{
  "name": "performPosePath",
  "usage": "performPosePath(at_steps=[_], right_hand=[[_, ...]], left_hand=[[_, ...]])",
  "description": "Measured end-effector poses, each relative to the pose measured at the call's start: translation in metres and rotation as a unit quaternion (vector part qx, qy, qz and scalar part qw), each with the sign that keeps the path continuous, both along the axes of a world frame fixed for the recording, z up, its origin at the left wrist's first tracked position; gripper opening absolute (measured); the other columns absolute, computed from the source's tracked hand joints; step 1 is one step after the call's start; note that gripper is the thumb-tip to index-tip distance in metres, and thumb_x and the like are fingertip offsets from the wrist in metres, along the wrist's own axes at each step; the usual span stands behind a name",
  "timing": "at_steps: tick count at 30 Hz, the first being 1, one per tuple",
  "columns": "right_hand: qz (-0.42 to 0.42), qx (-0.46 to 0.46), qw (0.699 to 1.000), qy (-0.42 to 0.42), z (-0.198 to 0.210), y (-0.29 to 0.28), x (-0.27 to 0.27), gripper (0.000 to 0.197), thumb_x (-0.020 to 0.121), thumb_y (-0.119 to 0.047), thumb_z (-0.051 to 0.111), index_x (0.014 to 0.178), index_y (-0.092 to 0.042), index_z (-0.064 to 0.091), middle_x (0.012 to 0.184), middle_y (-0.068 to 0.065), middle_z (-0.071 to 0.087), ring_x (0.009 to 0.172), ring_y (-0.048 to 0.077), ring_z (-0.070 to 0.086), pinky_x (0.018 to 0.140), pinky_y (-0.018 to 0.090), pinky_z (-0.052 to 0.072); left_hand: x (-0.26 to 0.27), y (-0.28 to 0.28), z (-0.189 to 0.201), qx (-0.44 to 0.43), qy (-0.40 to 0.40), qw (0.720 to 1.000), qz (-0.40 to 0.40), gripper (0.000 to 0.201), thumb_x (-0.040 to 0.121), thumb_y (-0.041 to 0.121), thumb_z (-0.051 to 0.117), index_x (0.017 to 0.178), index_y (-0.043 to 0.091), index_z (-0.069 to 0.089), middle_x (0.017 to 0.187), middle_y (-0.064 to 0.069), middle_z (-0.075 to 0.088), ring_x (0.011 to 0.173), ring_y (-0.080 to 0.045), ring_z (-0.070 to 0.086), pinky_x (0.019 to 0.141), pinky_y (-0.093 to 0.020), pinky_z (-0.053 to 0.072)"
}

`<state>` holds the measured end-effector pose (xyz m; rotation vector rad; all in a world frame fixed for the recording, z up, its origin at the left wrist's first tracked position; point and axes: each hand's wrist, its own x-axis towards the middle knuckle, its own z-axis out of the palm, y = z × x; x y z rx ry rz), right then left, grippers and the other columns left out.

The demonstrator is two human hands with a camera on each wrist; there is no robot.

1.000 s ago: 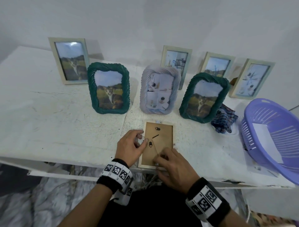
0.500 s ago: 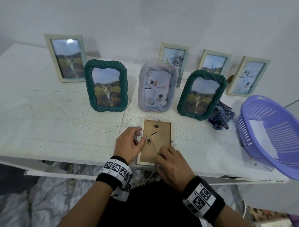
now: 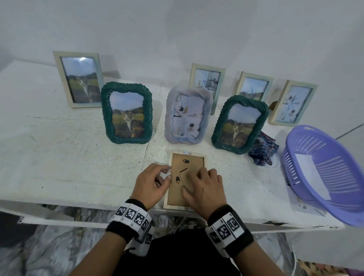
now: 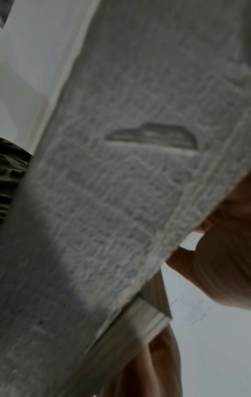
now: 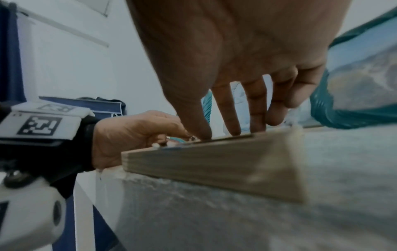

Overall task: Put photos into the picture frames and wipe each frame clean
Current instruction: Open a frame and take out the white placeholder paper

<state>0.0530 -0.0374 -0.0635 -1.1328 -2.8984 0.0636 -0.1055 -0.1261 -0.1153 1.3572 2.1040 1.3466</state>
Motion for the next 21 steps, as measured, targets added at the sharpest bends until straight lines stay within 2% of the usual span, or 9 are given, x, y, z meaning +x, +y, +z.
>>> performPosePath(at_steps=[3,7,10,12,15,17,21], right_hand=[[-0.013,-0.026,0.998,0.050,-0.006,-0.001,-0.007,0.025,0.068,-0.036,0.068,0.084,-0.018,0.062,0.079,0.006,0.052,0.069,0.026,0.049,0.057,0.035,0.042],[-0.022,-0.041,0.993,0.112,-0.005,0.000,-0.010,0.020,0.069,-0.031,0.062,0.081,-0.014,0.060,0.080,0.008,0.047,0.070,0.024,0.044,0.059,0.034,0.043],[-0.017,-0.017,0.993,0.120,0.003,0.003,-0.008,0.022,0.072,-0.032,0.049,0.078,-0.014,0.058,0.079,0.006,0.045,0.071,0.022,0.039,0.059,0.034,0.041],[-0.026,-0.015,0.990,0.136,0.009,0.010,0.001,0.018,0.073,-0.032,0.051,0.077,-0.015,0.057,0.078,0.004,0.042,0.071,0.020,0.036,0.060,0.033,0.040],[-0.066,-0.032,0.979,0.189,0.014,0.027,0.030,0.015,0.072,-0.024,0.068,0.084,-0.016,0.065,0.080,0.003,0.043,0.074,0.023,0.040,0.065,0.033,0.042],[-0.106,-0.054,0.969,0.218,0.012,0.039,0.054,0.026,0.069,-0.018,0.077,0.094,-0.016,0.070,0.084,0.006,0.049,0.079,0.027,0.046,0.071,0.035,0.045],[-0.153,-0.107,0.969,0.163,-0.002,0.050,0.089,0.035,0.073,-0.020,0.077,0.107,-0.018,0.070,0.091,0.005,0.051,0.087,0.026,0.048,0.078,0.030,0.040]], left_hand=[[0.000,0.000,-0.001,0.002,0.001,1.000,0.004,0.021,0.081,0.010,0.073,0.101,0.018,0.070,0.091,0.009,0.062,0.065,-0.008,0.062,0.058,-0.006,0.042],[0.000,0.001,-0.001,0.002,-0.009,1.000,0.010,0.020,0.081,0.011,0.075,0.099,0.019,0.071,0.090,0.010,0.062,0.063,-0.007,0.062,0.058,-0.007,0.043],[0.000,0.000,-0.001,0.004,-0.009,1.000,0.011,0.020,0.081,0.012,0.075,0.099,0.019,0.071,0.091,0.011,0.062,0.063,-0.007,0.062,0.059,-0.007,0.044],[0.000,0.000,-0.001,0.003,-0.018,1.000,0.014,0.020,0.081,0.011,0.074,0.099,0.019,0.071,0.090,0.010,0.063,0.064,-0.008,0.062,0.059,-0.007,0.044],[0.000,-0.001,-0.002,0.001,-0.048,0.999,0.014,0.020,0.081,0.008,0.074,0.098,0.019,0.071,0.090,0.008,0.063,0.064,-0.010,0.061,0.059,-0.009,0.046],[0.001,-0.001,-0.002,0.000,-0.049,0.999,0.015,0.020,0.081,0.007,0.074,0.097,0.019,0.071,0.090,0.008,0.064,0.064,-0.010,0.062,0.059,-0.008,0.045],[0.000,-0.001,-0.002,0.003,-0.047,0.999,0.012,0.020,0.081,0.008,0.075,0.097,0.020,0.071,0.090,0.009,0.064,0.065,-0.011,0.062,0.059,-0.008,0.045]])
